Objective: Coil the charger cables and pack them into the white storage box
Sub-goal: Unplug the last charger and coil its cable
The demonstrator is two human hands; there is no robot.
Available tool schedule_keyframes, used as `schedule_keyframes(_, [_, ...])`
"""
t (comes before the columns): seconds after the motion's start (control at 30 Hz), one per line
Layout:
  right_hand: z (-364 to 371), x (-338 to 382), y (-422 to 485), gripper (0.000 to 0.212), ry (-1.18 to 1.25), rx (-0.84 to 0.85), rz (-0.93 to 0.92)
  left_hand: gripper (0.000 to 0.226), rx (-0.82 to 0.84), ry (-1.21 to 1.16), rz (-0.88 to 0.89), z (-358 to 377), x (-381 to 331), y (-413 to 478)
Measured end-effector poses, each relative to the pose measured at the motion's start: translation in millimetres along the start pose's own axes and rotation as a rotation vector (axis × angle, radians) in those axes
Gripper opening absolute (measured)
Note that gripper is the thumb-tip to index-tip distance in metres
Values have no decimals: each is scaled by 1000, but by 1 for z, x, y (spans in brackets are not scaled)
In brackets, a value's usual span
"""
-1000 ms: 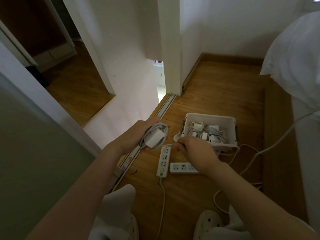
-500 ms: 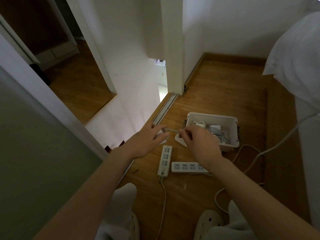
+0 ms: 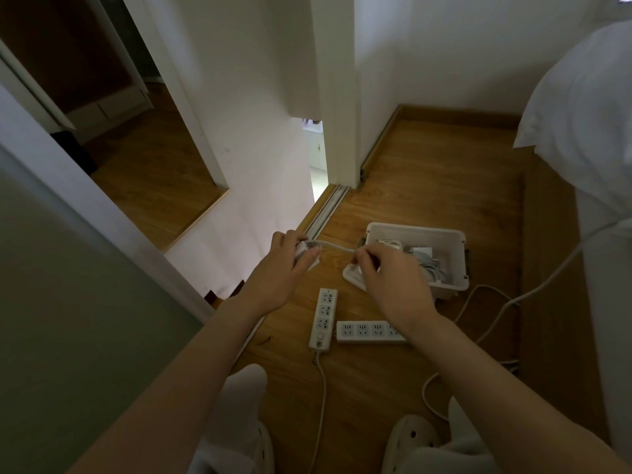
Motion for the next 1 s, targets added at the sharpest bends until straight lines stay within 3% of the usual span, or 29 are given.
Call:
schedule_keyframes(0.27, [18,25,-24,31,69,179,-165,21,-100,-259,-141,11,0,3])
schedule_keyframes(0.47, [42,40,-43,59,63,411,-156,38,-270,-527,-439,30,4,17])
schedule_keyframes(0.53, [46,38,-46,45,51,443,-166,44,-216,-725,-521,29,-3,15])
schedule_keyframes(0.6, [51,33,-45,26,-7,482,-212,52,-64,-1106,-511,23,-8,11])
schedule_keyframes(0.7, [58,21,-37,19,-41,531,-232,54,78,-1438,-479,11,-15,4])
schedule_keyframes(0.83, [47,4,-17,20,150,465,-143,57,224,-1327,-454,10,-21,1])
schedule_keyframes(0.93, [36,4,-12,41,377,482,-121,61,287,-1213,-475,11,-17,0])
schedule_keyframes(1.0, [32,9,-12,34,522,530,-88,61,341,-1103,-460,10,-11,0])
Point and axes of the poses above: each hand's wrist, its own y-axis towards the middle knuckle, its own z-axis out of the palm, x = y × z, the point moved 3 cm from there along y, towards the middle knuckle, and after that the axes turned 10 degrees about -y, right-handed, at the moved point
